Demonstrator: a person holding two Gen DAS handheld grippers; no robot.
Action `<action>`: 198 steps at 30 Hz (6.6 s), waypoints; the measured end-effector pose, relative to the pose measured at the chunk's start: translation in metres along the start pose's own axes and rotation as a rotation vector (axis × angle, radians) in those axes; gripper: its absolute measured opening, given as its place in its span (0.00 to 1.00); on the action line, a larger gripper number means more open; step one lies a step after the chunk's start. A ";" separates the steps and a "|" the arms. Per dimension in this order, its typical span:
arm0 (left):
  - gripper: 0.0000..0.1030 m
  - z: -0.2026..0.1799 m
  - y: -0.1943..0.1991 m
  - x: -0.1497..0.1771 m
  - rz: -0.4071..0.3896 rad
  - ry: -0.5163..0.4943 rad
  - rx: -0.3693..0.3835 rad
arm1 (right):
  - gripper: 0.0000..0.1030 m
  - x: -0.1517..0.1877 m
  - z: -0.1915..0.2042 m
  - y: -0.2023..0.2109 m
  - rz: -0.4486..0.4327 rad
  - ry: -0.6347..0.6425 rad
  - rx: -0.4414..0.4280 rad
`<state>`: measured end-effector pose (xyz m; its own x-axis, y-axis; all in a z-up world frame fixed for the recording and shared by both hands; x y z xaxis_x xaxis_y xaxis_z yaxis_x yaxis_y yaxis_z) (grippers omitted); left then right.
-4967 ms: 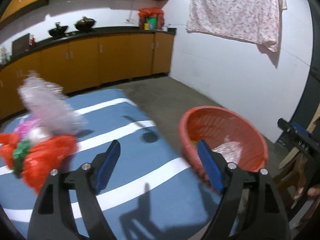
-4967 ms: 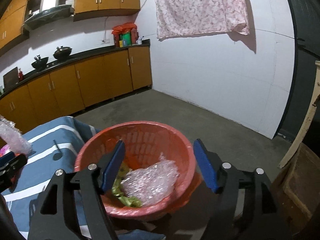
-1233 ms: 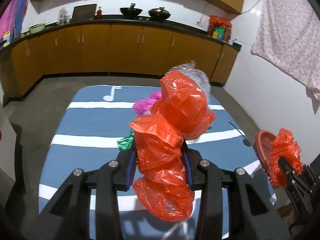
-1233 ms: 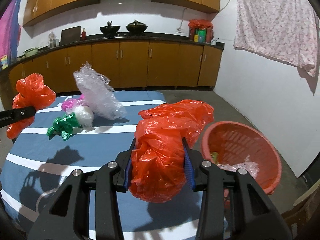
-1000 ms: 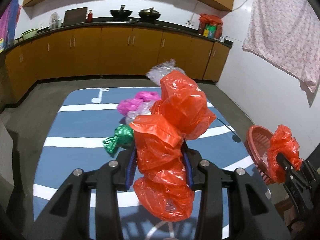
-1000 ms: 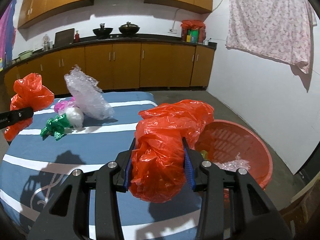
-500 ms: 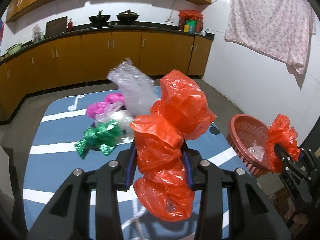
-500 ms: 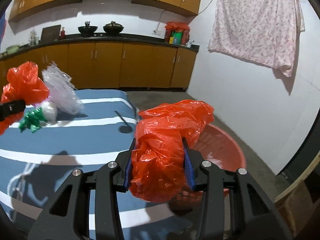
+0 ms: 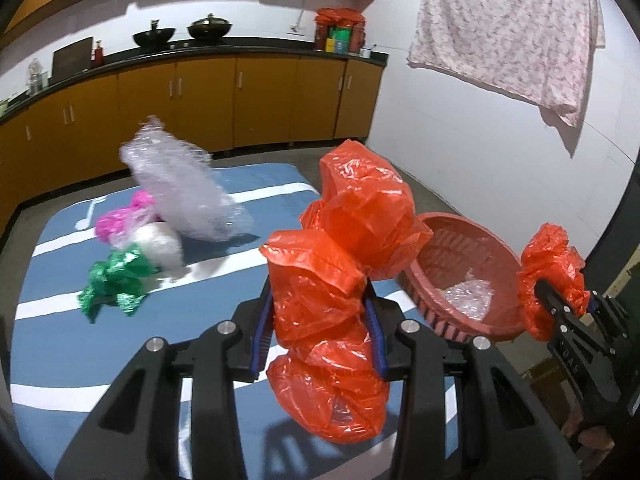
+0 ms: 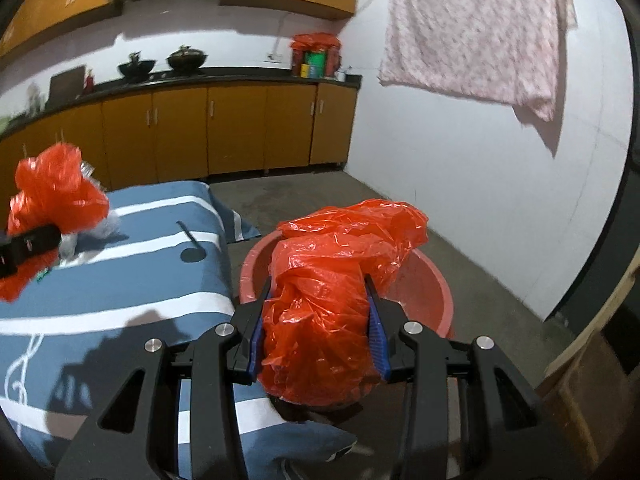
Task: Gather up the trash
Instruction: 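Carry both orange bags over the red basket, then open both tools to drop the orange bags into the red basket, then grasp the bubble wrap with the right tool, then grasp the green plastic bag with the left tool while the right tool holds bubble wrap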
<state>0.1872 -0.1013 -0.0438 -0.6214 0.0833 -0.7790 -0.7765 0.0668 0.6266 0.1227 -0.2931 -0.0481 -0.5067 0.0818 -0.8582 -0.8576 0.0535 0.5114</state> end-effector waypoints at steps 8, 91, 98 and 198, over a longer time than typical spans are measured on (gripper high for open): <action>0.38 -0.045 -0.012 -0.006 0.005 -0.039 0.056 | 0.41 -0.001 -0.035 -0.002 -0.011 -0.085 0.010; 0.81 0.206 -0.017 0.040 -0.032 0.226 -0.474 | 0.78 -0.055 0.197 -0.087 -0.025 0.202 -0.515; 0.83 0.266 -0.004 0.051 -0.038 0.285 -0.557 | 0.83 -0.063 0.251 -0.129 0.005 0.197 -0.564; 0.26 0.172 -0.102 0.032 0.162 0.058 -0.213 | 0.05 -0.026 0.088 -0.045 0.043 0.000 -0.364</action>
<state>0.2644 0.0653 -0.1290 -0.7398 0.0187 -0.6726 -0.6668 -0.1545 0.7291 0.1819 -0.2099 -0.0452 -0.5428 0.0765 -0.8364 -0.8107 -0.3081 0.4979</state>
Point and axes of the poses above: each gripper's, at about its wrist camera, not at the fingertips, and y roughly against the way its jaws point, z to its left, x to its underside, the point moved 3 cm from there along -y, roughly the way its jaws point, and after that the axes turned 15 degrees about -x, right-handed, at the moved point
